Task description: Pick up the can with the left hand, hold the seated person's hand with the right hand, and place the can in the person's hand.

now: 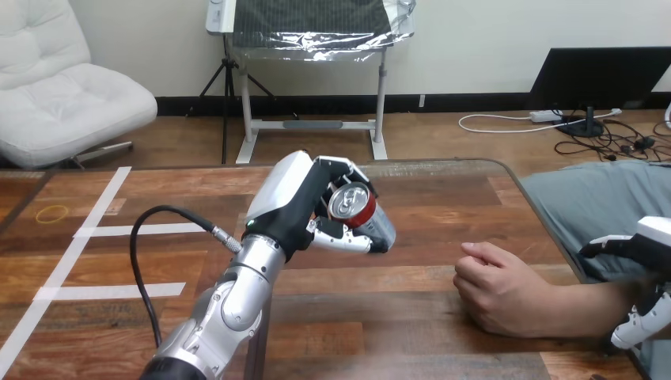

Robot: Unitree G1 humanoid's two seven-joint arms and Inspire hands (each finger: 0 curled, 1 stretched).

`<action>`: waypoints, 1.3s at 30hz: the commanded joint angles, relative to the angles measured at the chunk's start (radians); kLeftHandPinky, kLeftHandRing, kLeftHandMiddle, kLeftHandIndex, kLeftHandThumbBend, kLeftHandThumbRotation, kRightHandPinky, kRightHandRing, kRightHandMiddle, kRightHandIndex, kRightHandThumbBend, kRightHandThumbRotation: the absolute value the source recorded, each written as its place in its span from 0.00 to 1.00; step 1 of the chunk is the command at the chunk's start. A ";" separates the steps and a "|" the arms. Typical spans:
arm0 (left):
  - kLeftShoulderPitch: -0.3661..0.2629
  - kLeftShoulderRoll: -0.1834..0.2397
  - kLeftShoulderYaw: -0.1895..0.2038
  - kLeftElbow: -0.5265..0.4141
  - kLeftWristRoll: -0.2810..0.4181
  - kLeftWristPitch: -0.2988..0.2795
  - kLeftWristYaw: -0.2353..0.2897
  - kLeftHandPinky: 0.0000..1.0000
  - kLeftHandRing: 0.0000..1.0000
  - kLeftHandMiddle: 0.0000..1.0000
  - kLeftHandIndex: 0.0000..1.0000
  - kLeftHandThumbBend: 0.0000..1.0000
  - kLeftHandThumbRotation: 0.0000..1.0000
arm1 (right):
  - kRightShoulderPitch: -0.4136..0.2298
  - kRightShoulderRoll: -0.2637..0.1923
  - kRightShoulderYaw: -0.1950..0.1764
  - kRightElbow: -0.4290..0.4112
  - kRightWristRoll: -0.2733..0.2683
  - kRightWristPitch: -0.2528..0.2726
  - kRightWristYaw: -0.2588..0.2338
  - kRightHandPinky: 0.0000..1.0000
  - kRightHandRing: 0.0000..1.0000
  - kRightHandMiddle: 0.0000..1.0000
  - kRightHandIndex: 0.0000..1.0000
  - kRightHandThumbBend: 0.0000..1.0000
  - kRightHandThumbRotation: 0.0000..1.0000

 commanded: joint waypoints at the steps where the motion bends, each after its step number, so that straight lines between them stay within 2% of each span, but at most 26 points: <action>1: -0.185 -0.013 -0.001 0.057 0.011 -0.038 0.030 0.32 0.37 0.44 0.49 0.60 0.00 | -0.094 -0.037 0.033 0.024 -0.025 -0.028 0.001 0.93 0.96 0.95 0.91 0.83 0.05; 21: -0.313 -0.041 -0.014 0.213 0.047 -0.047 0.040 0.32 0.37 0.44 0.49 0.63 0.00 | -0.139 -0.016 0.080 0.072 -0.065 -0.071 0.001 0.94 0.96 0.95 0.90 0.81 0.09; 34: -0.369 -0.066 -0.013 0.268 0.046 -0.025 0.030 0.34 0.38 0.45 0.49 0.63 0.00 | -0.147 0.000 0.093 0.076 -0.074 -0.087 -0.012 0.94 0.96 0.95 0.90 0.81 0.09; 39: -0.389 -0.076 -0.008 0.285 0.041 -0.033 0.030 0.34 0.38 0.44 0.49 0.62 0.00 | -0.151 0.006 0.101 0.083 -0.080 -0.093 -0.017 0.95 0.96 0.95 0.90 0.81 0.09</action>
